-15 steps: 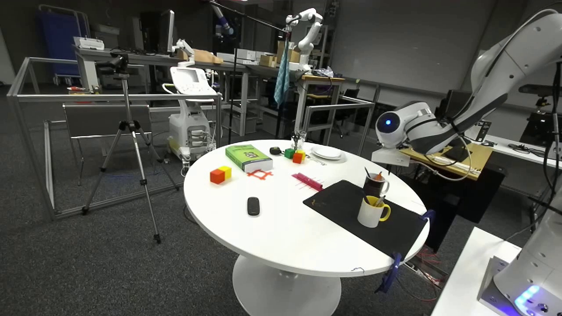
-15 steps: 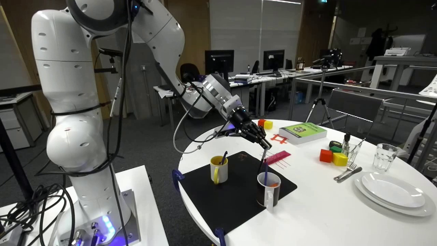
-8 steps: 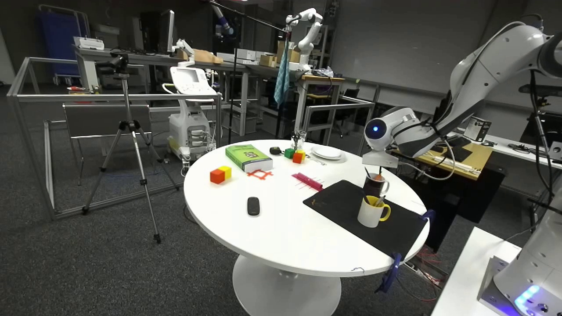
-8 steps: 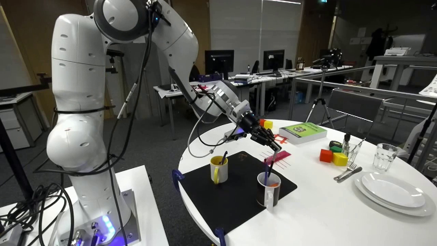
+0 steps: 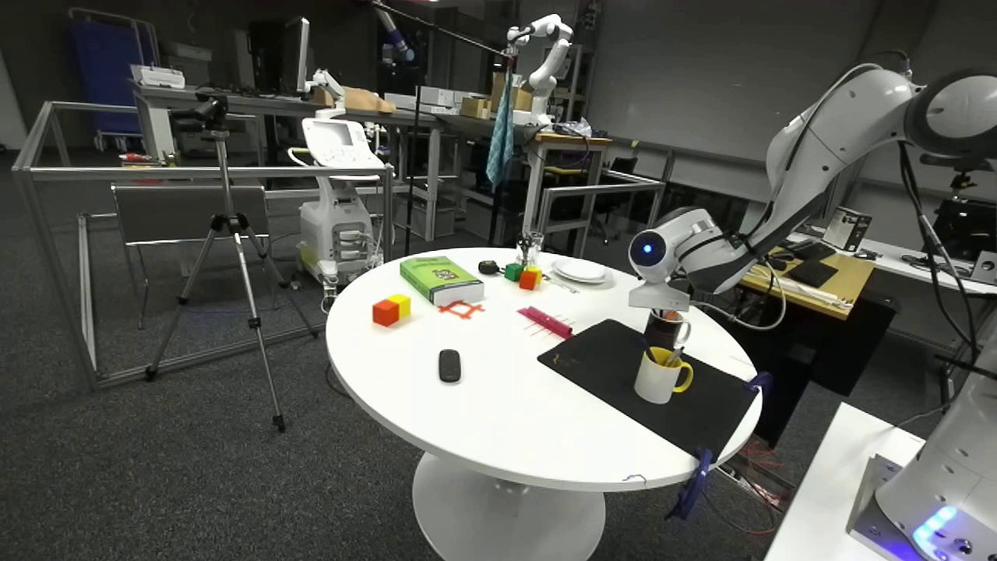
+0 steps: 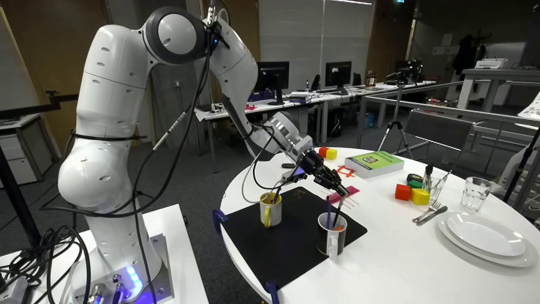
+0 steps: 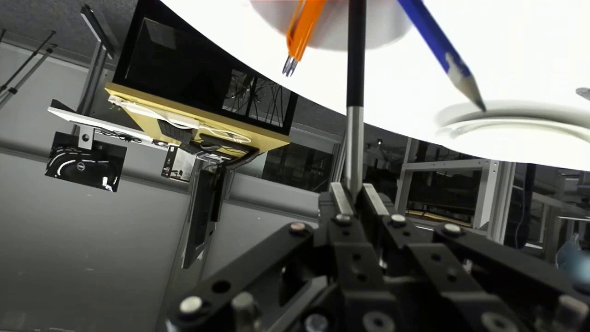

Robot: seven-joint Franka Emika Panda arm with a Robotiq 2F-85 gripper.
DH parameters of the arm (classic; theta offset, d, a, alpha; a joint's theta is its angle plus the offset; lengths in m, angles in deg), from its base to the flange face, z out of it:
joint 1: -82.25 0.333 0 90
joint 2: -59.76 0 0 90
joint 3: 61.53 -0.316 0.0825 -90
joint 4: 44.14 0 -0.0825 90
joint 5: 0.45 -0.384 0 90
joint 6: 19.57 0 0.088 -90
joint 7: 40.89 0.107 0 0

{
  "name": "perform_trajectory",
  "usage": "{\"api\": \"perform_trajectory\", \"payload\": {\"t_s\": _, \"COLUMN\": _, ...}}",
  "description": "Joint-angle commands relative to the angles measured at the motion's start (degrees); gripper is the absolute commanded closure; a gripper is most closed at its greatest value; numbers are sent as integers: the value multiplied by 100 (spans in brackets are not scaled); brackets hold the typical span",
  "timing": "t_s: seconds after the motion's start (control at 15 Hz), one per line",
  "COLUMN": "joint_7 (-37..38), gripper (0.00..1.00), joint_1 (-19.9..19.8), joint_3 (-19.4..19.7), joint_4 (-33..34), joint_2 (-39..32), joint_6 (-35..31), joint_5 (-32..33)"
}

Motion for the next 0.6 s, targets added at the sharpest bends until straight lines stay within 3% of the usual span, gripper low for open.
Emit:
{"api": "perform_trajectory", "payload": {"t_s": 0.0, "joint_7": 76, "gripper": 97, "joint_1": 47, "joint_3": -7, "joint_4": 194, "joint_2": -286, "joint_6": 115, "joint_5": 211}}
{"api": "perform_trajectory", "payload": {"t_s": 0.07, "joint_7": 74, "gripper": 75, "joint_1": 56, "joint_3": -10, "joint_4": 200, "joint_2": -338, "joint_6": 113, "joint_5": 213}}
{"api": "perform_trajectory", "payload": {"t_s": 0.13, "joint_7": 55, "gripper": 64, "joint_1": 56, "joint_3": -20, "joint_4": 197, "joint_2": -384, "joint_6": 86, "joint_5": 194}}
{"api": "perform_trajectory", "payload": {"t_s": 0.53, "joint_7": -9, "gripper": 20, "joint_1": 52, "joint_3": -79, "joint_4": 92, "joint_2": -314, "joint_6": 20, "joint_5": 66}}
